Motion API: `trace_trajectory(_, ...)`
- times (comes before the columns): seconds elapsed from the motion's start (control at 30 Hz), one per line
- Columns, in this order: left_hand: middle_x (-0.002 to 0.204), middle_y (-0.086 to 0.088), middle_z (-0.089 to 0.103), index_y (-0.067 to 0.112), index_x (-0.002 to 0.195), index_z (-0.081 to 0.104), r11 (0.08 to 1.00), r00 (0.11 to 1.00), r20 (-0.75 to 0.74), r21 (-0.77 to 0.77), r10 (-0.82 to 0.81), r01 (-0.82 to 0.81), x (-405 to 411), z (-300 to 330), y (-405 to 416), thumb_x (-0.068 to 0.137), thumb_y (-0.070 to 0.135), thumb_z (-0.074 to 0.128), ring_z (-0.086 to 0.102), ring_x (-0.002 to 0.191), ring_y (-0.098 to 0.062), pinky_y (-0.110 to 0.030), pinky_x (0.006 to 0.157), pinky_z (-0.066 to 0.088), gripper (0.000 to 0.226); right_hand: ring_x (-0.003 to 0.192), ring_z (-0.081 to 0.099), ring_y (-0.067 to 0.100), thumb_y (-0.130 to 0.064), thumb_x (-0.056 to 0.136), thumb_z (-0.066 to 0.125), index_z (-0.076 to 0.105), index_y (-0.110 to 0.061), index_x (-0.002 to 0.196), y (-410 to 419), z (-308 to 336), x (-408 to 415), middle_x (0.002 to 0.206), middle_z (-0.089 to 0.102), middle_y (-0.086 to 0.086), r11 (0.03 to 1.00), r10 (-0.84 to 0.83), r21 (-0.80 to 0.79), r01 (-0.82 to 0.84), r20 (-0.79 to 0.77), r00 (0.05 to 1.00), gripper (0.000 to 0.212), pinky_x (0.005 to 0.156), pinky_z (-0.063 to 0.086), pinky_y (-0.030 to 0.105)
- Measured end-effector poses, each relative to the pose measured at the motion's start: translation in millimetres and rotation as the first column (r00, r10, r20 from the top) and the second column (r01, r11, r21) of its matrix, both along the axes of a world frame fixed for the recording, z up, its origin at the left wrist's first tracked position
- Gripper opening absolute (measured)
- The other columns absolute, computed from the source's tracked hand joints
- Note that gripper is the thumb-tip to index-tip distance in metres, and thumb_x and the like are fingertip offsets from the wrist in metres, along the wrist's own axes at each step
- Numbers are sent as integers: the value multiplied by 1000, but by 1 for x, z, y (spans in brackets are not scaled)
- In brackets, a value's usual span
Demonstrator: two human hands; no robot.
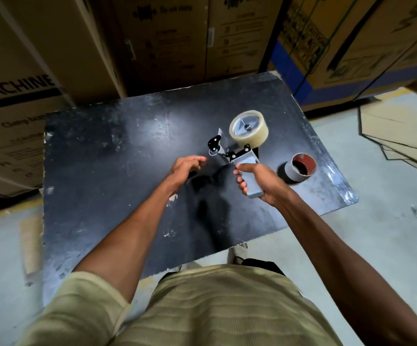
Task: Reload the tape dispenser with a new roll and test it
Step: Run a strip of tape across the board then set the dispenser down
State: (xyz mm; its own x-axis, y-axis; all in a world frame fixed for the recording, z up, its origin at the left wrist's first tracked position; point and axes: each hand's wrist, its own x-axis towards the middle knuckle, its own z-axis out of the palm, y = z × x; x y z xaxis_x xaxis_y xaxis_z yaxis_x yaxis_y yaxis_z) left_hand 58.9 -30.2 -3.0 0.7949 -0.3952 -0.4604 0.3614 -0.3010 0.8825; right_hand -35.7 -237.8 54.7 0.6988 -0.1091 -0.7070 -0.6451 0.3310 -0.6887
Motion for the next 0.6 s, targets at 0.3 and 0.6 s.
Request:
trace_trajectory(0.3,142,0,50,30,112,69,905,976,133,413,-174,105,16,-13,-26,60,40,50,35,136,-28,-45,118,23,56,43,55,22,-20,95,67,63,-8,82,20,-21,-14,60,62,12,915,45,-402,30,176,983,18,42,46,27)
trace_trajectory(0.6,170,3,-2,45,143,50,739,855,217,627,-471,248,5,-49,-15,96,40,59,-6,155,-25,-51,122,-1,49,44,65,23,-37,91,65,63,-8,84,24,-68,-43,61,68,11,771,168,-634,-61,110,980,29,45,53,33)
